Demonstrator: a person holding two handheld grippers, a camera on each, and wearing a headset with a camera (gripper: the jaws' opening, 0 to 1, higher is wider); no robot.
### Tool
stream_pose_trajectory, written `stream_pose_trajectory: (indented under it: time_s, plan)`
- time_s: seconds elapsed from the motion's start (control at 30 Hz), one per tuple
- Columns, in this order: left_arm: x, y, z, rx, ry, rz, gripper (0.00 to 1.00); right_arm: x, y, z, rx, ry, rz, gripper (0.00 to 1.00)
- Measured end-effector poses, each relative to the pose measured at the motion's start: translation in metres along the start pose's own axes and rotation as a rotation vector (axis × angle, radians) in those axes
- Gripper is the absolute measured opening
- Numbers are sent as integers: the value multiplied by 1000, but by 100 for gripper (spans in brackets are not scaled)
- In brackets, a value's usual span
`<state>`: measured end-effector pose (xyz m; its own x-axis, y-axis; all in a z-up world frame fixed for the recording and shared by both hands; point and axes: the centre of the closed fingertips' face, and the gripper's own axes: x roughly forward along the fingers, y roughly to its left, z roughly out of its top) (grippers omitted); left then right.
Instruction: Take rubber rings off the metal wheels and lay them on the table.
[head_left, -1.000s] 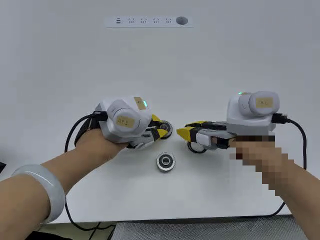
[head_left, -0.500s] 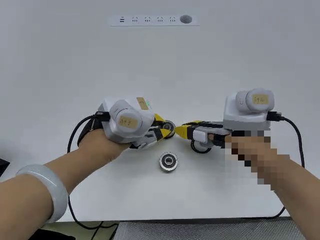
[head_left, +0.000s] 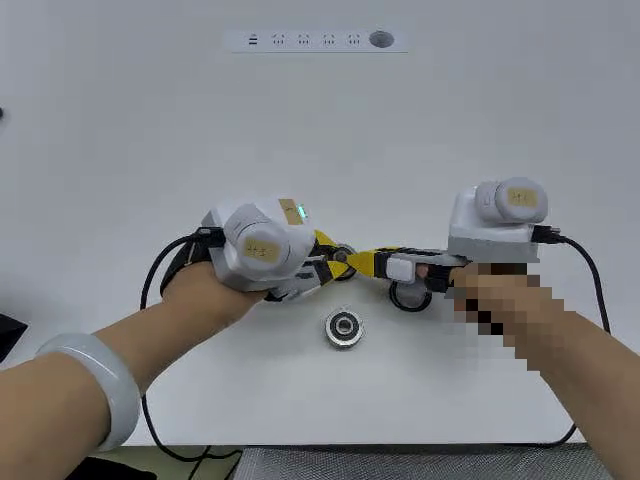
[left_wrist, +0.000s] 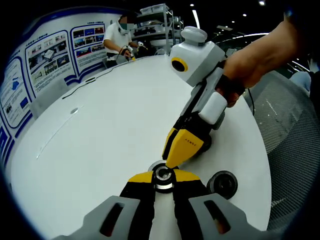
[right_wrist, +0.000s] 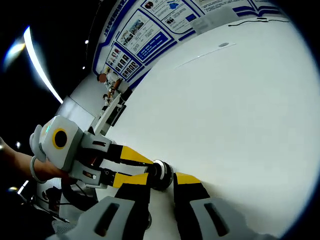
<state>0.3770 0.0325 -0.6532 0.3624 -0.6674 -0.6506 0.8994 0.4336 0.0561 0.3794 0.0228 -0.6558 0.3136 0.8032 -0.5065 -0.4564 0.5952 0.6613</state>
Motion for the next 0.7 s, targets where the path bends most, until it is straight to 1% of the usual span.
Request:
stream_pose_trajectory:
  time_s: [0.17, 0.33, 0.4, 0.7]
  plan:
    - [0, 0, 0, 0, -2, 0, 13, 2, 2, -3, 26, 9, 13, 19]
    - [0, 0, 0, 0, -3, 0, 13, 2, 3, -3, 56, 7, 27, 19]
    - [0, 0, -1, 0, -3, 0, 13, 2, 4, -4, 91, 9, 43, 19]
    - [0, 0, -1, -3, -7, -1, 13, 2, 4, -6, 194, 21, 74, 19]
